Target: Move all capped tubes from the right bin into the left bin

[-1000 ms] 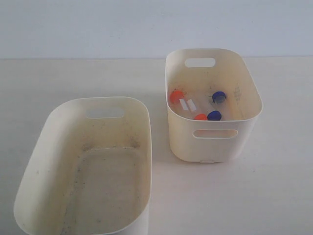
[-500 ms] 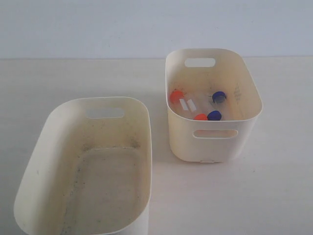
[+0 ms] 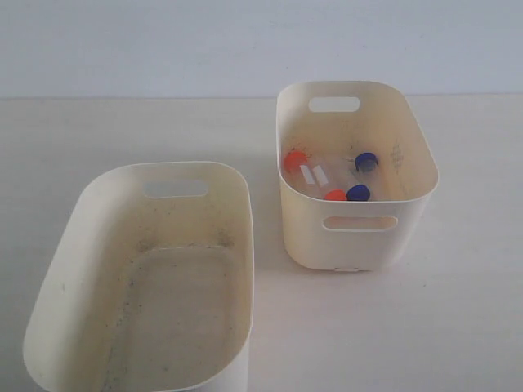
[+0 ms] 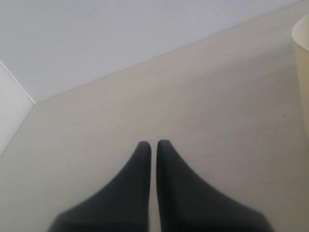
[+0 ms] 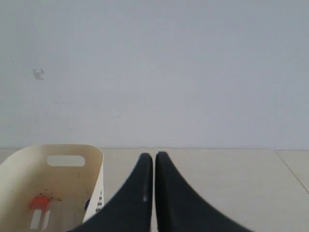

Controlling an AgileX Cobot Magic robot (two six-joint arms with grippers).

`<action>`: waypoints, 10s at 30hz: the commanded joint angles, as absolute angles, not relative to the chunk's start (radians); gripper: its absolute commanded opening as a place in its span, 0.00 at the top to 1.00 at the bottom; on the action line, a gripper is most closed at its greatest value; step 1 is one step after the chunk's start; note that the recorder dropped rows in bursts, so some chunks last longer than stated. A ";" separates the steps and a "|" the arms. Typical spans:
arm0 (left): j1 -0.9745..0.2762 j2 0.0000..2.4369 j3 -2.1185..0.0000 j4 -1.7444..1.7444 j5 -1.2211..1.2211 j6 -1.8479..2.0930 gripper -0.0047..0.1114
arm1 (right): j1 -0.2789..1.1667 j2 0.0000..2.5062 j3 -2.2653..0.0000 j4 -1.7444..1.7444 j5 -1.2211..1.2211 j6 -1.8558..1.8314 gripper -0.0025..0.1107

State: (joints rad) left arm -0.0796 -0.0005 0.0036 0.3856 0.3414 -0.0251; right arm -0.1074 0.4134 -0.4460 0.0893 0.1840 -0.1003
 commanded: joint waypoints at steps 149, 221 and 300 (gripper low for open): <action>-0.085 0.000 0.000 0.383 0.336 -0.035 0.92 | 0.288 2.335 -1.884 -0.042 1.221 0.210 0.57; -0.085 0.000 0.000 0.383 0.336 -0.035 0.92 | 0.836 1.867 -1.646 0.124 1.201 -0.010 0.90; -0.085 0.000 0.000 0.383 0.336 -0.035 0.92 | 0.271 2.204 -1.896 0.081 1.221 0.335 0.98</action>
State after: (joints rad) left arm -0.0796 -0.0005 0.0036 0.3856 0.3414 -0.0251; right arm 0.2766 2.1971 -1.8907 0.0649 1.2187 0.3447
